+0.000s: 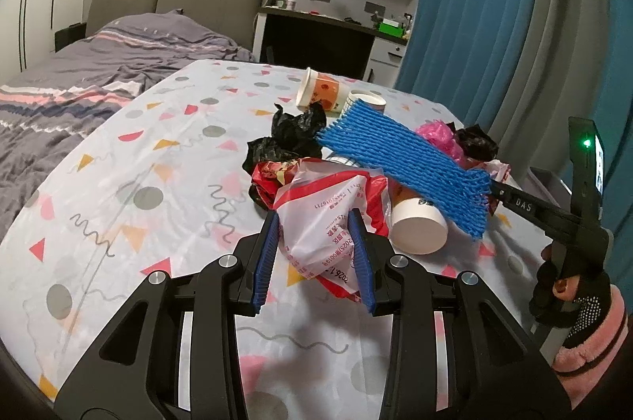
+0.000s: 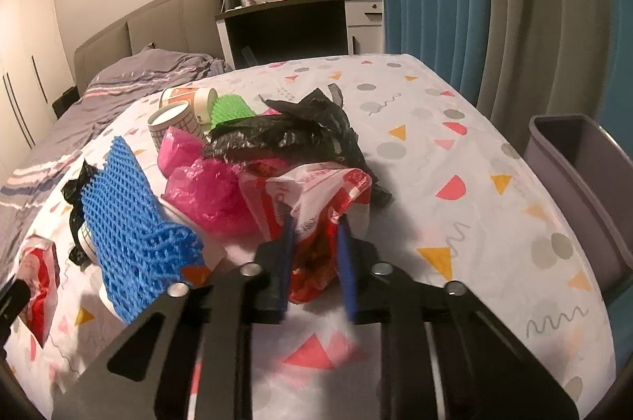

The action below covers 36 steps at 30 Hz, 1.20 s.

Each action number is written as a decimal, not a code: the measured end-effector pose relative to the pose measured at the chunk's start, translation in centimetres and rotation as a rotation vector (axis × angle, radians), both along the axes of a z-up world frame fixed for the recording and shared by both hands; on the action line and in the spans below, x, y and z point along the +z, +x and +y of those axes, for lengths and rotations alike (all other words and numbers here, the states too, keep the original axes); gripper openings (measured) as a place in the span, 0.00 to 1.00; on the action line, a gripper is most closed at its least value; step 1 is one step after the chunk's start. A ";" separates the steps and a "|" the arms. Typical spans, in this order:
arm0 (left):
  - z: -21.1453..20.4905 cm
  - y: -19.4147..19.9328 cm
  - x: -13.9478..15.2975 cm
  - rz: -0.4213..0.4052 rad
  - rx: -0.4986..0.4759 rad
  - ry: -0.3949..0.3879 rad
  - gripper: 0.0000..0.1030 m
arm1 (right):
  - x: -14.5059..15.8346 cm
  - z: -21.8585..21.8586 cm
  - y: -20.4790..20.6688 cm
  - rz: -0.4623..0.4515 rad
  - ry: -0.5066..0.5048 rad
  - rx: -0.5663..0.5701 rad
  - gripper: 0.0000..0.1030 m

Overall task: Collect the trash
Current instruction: 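Carry both held wrappers over the grey bin with both grippers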

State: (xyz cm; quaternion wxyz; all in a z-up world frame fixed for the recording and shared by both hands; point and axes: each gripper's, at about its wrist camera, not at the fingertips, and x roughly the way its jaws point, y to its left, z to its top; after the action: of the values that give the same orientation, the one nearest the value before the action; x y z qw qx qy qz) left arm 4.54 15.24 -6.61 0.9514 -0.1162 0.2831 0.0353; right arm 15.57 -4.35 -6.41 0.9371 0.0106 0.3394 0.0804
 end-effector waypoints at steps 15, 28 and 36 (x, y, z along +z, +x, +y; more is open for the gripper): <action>-3.4 -0.8 1.7 -0.047 -0.058 0.027 0.34 | 2.1 -6.2 -7.8 -0.093 0.001 -0.052 0.13; -11.5 0.2 3.9 -0.092 -0.227 0.069 0.34 | 5.0 -11.8 -10.9 -0.189 0.071 -0.117 0.13; -20.0 3.7 5.5 -0.138 -0.401 0.083 0.34 | 6.8 -17.5 -10.5 -0.271 0.030 -0.244 0.13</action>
State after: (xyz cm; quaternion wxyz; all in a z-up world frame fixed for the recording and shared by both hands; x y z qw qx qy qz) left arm 8.28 -4.75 -1.13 0.9605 -0.0204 0.2329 -0.1509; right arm 5.05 -21.84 0.42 0.9768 0.0547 0.2052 -0.0280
